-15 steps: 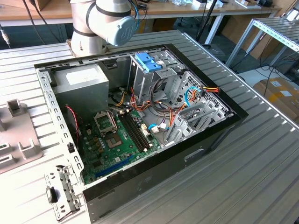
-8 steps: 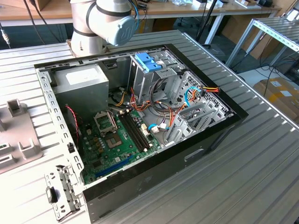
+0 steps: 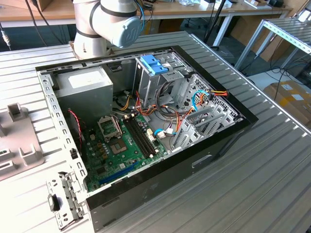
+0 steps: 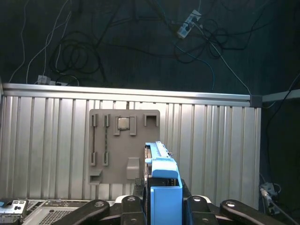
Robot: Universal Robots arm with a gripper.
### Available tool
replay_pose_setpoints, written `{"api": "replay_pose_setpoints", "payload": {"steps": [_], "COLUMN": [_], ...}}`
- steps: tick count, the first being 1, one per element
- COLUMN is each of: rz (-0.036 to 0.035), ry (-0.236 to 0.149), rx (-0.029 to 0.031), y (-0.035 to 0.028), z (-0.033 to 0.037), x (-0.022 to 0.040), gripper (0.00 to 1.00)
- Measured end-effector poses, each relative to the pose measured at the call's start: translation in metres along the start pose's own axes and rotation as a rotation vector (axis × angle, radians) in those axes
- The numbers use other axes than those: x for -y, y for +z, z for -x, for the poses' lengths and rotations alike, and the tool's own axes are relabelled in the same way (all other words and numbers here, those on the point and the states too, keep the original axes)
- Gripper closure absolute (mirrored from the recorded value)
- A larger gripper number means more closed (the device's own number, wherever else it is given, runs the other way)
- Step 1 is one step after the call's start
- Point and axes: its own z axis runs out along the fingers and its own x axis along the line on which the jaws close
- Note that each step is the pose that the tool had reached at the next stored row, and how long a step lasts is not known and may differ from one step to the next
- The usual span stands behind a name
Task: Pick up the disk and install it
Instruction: 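Pick up the disk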
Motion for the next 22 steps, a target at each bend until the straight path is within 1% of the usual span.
{"api": "replay_pose_setpoints", "payload": {"steps": [6, 22], "rz": [0.0001, 0.0000], "ry": [0.000, 0.000], "rx": [0.0000, 0.0000], "y": [-0.0001, -0.0006], "z": [-0.0002, -0.0010], "x": [0.0034, 0.0151], "gripper": [0.63, 0.63]}}
